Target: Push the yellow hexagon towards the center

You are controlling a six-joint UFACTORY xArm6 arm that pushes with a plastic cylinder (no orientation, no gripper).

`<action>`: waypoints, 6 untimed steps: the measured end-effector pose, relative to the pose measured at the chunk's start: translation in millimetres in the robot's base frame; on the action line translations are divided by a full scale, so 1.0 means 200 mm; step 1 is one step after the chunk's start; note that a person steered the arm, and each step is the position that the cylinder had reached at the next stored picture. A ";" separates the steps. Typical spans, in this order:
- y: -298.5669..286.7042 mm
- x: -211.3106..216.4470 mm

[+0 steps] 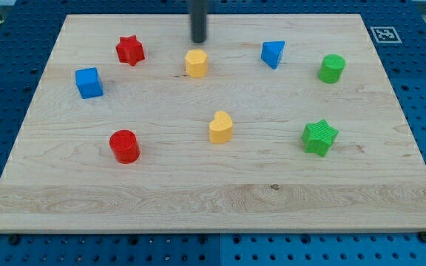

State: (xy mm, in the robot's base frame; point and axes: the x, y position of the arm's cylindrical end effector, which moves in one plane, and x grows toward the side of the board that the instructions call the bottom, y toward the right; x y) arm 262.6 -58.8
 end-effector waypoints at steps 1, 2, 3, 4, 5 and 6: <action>-0.07 0.08; 0.06 0.23; 0.34 0.45; 0.53 0.60; 0.43 0.46; 0.18 0.38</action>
